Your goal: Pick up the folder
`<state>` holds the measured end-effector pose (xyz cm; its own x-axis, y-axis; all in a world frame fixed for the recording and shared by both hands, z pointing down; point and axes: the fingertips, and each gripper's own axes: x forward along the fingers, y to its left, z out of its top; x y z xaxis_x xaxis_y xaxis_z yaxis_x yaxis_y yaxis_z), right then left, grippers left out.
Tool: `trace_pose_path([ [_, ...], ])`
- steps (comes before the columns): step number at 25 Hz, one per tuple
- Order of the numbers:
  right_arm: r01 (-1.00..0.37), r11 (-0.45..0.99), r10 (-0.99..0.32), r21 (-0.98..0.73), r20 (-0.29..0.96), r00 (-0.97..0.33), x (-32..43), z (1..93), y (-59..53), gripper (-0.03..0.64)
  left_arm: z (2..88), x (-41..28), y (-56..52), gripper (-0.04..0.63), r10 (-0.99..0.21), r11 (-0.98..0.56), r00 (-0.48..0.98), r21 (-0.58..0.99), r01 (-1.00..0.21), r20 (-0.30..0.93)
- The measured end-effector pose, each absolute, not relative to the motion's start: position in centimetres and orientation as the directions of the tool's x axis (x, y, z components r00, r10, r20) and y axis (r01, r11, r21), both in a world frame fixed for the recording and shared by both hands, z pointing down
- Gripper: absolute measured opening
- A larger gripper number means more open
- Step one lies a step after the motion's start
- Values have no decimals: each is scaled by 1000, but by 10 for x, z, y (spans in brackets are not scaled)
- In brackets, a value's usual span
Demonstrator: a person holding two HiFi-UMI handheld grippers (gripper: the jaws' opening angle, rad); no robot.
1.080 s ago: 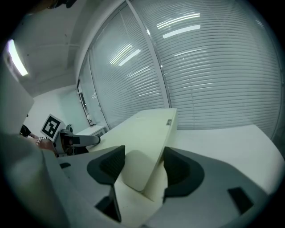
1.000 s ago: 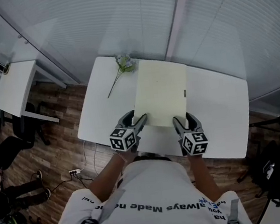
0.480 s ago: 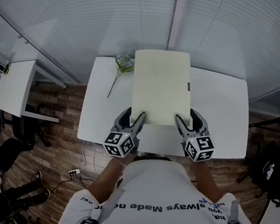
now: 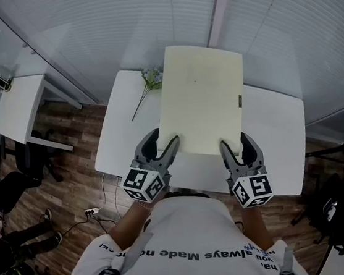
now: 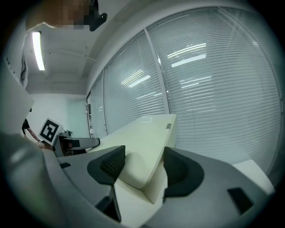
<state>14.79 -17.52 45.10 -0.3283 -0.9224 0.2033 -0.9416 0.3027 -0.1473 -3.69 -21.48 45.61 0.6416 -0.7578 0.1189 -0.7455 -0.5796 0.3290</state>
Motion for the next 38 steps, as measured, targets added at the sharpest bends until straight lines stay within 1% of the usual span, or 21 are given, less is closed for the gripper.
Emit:
trace_pose_path([
  [15,-942,326,-942,-82,55,-331,146,370,-161,272,374,-40,-202,267,-776,-614,630,270,-741,-34],
  [25,-942,328,-944,-73,15,-330,144,351,-158,272,356,-42,-199,267,-777,-619,625,266,-739,-72],
  [38,-941,331,-943,-74,0,-332,146,344,-160,270,349,-41,-201,267,-778,-620,622,260,-741,-83],
])
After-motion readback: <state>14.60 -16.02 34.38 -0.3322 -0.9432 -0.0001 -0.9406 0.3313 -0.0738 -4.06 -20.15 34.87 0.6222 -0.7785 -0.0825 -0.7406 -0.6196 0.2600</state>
